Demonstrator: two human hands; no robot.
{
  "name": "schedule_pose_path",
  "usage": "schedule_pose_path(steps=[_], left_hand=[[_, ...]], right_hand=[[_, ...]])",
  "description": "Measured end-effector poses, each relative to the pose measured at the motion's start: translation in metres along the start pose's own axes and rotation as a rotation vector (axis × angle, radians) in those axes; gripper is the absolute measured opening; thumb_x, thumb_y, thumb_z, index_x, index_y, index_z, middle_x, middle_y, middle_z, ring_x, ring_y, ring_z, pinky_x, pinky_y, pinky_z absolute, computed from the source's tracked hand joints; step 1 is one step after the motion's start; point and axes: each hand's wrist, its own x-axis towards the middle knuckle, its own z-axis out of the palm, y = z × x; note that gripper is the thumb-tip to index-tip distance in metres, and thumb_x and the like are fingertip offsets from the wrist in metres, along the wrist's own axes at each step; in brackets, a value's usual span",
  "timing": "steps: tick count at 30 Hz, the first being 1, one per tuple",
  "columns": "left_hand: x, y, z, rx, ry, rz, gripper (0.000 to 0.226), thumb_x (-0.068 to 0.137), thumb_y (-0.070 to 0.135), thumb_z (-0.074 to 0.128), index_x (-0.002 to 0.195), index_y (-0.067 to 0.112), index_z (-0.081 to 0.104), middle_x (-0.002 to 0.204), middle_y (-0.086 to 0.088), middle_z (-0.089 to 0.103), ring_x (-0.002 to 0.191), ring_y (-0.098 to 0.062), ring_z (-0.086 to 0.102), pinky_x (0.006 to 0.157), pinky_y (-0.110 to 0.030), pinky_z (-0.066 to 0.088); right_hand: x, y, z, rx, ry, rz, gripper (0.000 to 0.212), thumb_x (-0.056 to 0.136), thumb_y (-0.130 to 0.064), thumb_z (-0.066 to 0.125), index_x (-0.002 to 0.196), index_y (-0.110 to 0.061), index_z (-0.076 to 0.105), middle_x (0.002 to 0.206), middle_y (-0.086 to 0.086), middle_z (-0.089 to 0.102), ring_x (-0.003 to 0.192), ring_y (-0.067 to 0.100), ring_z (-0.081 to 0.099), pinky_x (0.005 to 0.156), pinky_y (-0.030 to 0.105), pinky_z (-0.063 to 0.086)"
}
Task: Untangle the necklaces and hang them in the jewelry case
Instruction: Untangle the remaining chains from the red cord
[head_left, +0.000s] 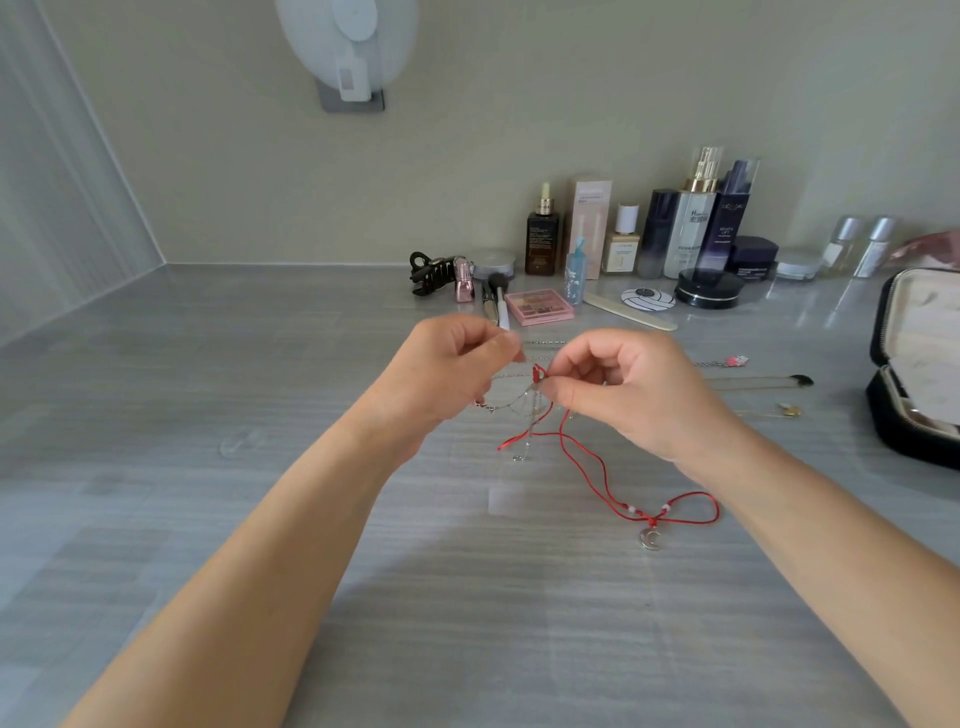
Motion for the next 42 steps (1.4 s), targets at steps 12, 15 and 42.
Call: schedule_pose_path(steps=[12,15,42], left_hand=[[-0.005,0.0017,0.0017,-0.045,-0.205,-0.057,0.01,0.082,0.02,0.066,0.072,0.022,0.067,0.059,-0.002,0.036,0.045,-0.005,0.033,0.047,-0.019,0.036],[-0.0045,0.0019,0.0014,-0.018,-0.183,-0.039,0.015,0.083,0.019,0.065,0.069,0.023,0.066,0.055,0.001,0.041,0.046,-0.004,0.035,0.049,-0.021,0.037],[-0.0031,0.0001,-0.0028,0.02,-0.201,-0.106,0.023,0.091,0.025,0.055,0.07,0.017,0.06,0.053,0.009,0.037,0.042,-0.003,0.033,0.053,-0.025,0.034]], right_hand=[[-0.0012,-0.0014,-0.0011,0.162,0.008,0.092,0.022,0.076,0.001,0.065,0.066,-0.019,0.061,0.065,-0.001,0.054,0.067,0.02,0.045,0.065,0.03,0.036],[-0.0011,-0.0029,-0.0015,0.162,-0.011,0.101,0.021,0.076,-0.002,0.065,0.065,-0.02,0.061,0.06,-0.005,0.055,0.059,0.01,0.049,0.06,0.018,0.039],[0.0003,-0.0051,-0.0031,0.136,0.03,0.144,0.025,0.085,-0.005,0.052,0.065,-0.019,0.055,0.064,-0.004,0.061,0.055,0.003,0.056,0.055,0.014,0.04]])
